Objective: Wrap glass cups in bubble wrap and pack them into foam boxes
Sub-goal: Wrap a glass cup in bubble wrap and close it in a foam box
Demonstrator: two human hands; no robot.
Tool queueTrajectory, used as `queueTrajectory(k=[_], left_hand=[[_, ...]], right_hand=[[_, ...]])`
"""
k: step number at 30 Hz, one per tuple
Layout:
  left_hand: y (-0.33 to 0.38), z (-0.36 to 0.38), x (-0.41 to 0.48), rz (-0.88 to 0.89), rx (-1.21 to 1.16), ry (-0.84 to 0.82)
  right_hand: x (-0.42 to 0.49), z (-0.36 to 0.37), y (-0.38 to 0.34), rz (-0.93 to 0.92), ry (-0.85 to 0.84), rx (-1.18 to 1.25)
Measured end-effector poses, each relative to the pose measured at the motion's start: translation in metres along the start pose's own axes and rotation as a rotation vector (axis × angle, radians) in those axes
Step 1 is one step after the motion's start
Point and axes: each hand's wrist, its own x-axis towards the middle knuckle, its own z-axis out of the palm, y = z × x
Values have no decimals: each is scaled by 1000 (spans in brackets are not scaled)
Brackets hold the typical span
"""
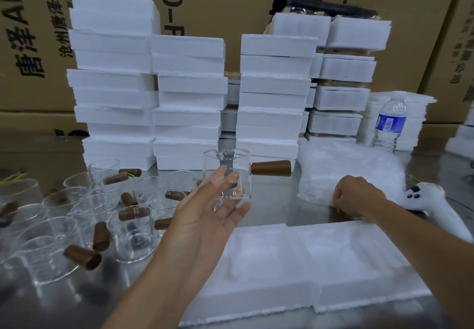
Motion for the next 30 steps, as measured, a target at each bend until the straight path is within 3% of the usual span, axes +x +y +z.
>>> queueTrajectory(k=[3, 6, 10, 12, 14, 16, 19, 24, 26, 30], left_hand=[[0, 0, 1, 2, -31, 14], [3, -1, 0, 12, -79, 4], [11, -1, -2, 37, -155, -29], [15, 0, -2, 63, -145, -50], [18, -1, -2, 88, -130, -60], [21, -2, -1, 114, -129, -44], [25, -5, -1, 164, -129, -3], [29, -11, -1, 166, -155, 16], [26, -11, -1, 156, -134, 26], [21, -7, 0, 131, 12, -29]], right_hand=[[-3, 0, -2, -6, 71, 0], [-8, -7, -13, -47, 218, 303], [-43, -27, -39, -419, 438, 626], [-72, -38, -52, -622, 387, 706], [-103, -44, -62, -798, 232, 706], [-128, -44, -68, -929, 59, 578], [-151, -34, -72, -1047, -44, 323], [-163, -16, -72, -1068, -193, 332], [-162, -12, -70, -1009, -200, 467], [-148, -12, -62, -762, 78, 1021]])
